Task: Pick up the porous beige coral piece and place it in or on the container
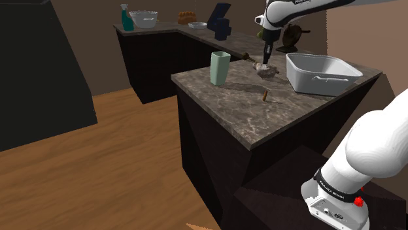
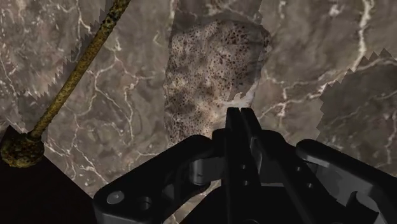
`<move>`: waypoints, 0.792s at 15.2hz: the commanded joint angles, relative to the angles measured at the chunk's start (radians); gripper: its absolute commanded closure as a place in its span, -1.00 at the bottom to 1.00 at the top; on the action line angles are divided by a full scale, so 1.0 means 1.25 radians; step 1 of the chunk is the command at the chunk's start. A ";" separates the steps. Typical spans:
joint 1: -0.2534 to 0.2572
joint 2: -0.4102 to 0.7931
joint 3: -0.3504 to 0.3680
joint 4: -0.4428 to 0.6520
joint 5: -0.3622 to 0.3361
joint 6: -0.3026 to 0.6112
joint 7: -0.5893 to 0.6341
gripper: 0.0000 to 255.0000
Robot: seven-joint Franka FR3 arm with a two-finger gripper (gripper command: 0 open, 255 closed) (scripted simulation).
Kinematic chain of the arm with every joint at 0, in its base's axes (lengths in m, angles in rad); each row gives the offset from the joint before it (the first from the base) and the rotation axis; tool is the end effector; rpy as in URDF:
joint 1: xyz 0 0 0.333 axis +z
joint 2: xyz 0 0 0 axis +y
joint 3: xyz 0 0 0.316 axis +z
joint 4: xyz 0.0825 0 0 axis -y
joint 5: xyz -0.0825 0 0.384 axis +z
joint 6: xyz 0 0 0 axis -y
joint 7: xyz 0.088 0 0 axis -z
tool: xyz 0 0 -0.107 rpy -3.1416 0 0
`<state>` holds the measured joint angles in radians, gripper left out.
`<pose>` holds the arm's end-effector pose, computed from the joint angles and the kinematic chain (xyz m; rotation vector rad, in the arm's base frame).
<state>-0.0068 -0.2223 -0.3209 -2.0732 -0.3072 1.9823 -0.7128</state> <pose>0.4708 -0.1910 0.5334 2.8026 0.7073 -0.0020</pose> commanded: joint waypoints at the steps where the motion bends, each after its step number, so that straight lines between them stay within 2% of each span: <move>1: 0.000 0.000 0.000 0.000 0.000 0.000 0.000 1.00; 2: 0.000 0.000 0.000 0.000 0.000 0.000 0.000 -1.00; 3: -0.003 0.160 0.068 0.177 -0.082 -0.207 0.175 -1.00; 4: -0.002 0.062 0.031 0.076 -0.031 -0.050 0.041 -1.00; 5: 0.000 0.062 0.029 0.076 -0.031 -0.050 0.042 -1.00; 6: -0.006 0.001 0.051 -0.036 -0.132 0.048 0.179 -1.00; 8: -0.061 -0.071 0.123 -0.211 -0.367 0.195 0.495 -1.00; 12: -0.076 -0.050 0.118 -0.220 -0.385 0.229 0.509 -1.00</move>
<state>-0.0961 -0.2904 -0.1732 -2.3399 -0.7720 2.2509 -0.0959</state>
